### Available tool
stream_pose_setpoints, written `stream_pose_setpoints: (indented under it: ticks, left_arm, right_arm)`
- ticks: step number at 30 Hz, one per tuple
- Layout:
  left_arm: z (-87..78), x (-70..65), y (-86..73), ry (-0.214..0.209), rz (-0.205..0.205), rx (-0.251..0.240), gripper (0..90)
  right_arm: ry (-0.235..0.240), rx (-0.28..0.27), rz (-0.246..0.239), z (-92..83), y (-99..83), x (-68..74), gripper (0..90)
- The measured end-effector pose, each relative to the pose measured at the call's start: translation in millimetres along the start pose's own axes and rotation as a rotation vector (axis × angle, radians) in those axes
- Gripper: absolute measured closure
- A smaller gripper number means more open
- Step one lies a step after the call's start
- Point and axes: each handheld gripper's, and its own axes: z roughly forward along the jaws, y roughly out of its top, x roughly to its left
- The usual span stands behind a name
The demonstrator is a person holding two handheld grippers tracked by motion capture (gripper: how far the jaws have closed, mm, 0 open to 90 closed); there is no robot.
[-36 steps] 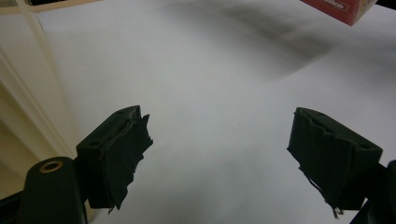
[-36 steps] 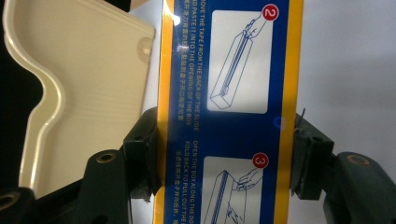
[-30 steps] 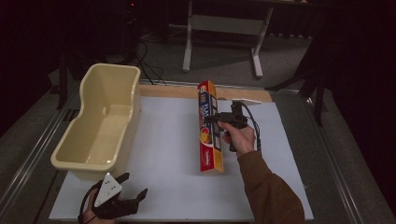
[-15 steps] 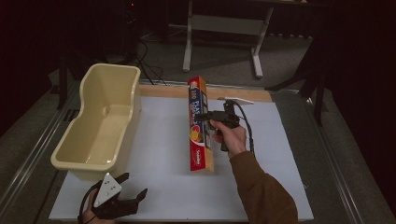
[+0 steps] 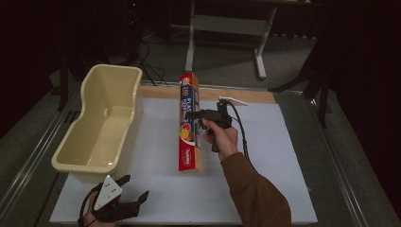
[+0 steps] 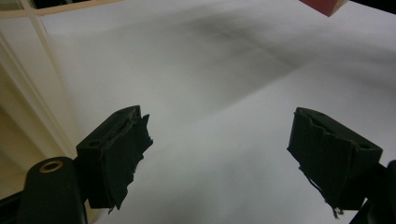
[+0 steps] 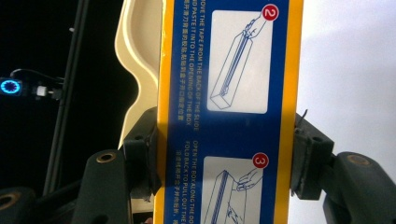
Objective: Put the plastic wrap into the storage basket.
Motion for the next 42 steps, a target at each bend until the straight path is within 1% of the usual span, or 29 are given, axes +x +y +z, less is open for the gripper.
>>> stream_pose_setpoints:
  ticks: [5, 10, 13, 17, 20, 24, 25, 29, 32, 34, 36, 42]
  left_arm:
    - [-1.2, 0.2, 0.0, 0.003, -0.002, -0.007, 18.4]
    - [-2.0, -0.2, 0.2, 0.002, -0.002, -0.01, 18.4]
    - [-2.6, 0.0, 0.2, 0.003, -0.004, -0.013, 18.4]
    - [-2.7, 0.2, 0.2, 0.002, -0.004, -0.014, 18.4]
    - [-2.7, -0.2, 0.2, 0.001, -0.004, -0.015, 18.4]
    - [-2.7, 0.0, 0.1, 0.0, -0.005, -0.015, 18.4]
    - [-2.7, -0.1, 0.1, 0.0, -0.006, -0.016, 18.4]
    - [-2.6, -0.4, -0.3, -0.001, -0.005, -0.014, 18.4]
    - [-2.9, 0.4, -0.7, -0.001, -0.008, -0.015, 18.4]
    - [-3.3, 0.7, -0.6, -0.001, -0.008, -0.018, 18.4]
    - [-3.3, 0.4, -0.5, -0.001, -0.008, -0.02, 18.4]
    - [-4.4, 0.0, -1.4, 0.0, -0.007, -0.019, 18.4]
  right_arm:
    - [0.014, -0.006, 0.004, 7.7, -0.6, 6.1, 39.3]
    - [0.057, -0.013, 0.017, 14.2, -1.8, 13.4, 39.3]
    - [0.053, -0.017, 0.008, 17.1, -1.9, 18.4, 39.3]
    - [0.078, -0.028, 0.025, 20.9, -1.5, 23.6, 39.3]
    - [0.068, -0.032, -0.002, 24.6, -2.6, 31.1, 39.3]
    - [0.082, -0.028, -0.015, 31.3, -4.5, 40.8, 39.3]
    - [0.088, -0.03, -0.013, 34.2, -5.2, 43.8, 39.3]
    - [0.081, -0.027, -0.027, 42.5, -6.5, 52.2, 39.3]
    - [0.094, -0.023, -0.036, 50.7, -7.8, 59.4, 39.3]
    - [0.099, -0.021, -0.034, 54.9, -8.4, 63.3, 39.3]
    - [0.114, -0.02, -0.025, 59.8, -9.1, 66.3, 39.3]
    - [0.137, -0.034, -0.014, 75.4, -14.0, 78.6, 39.3]
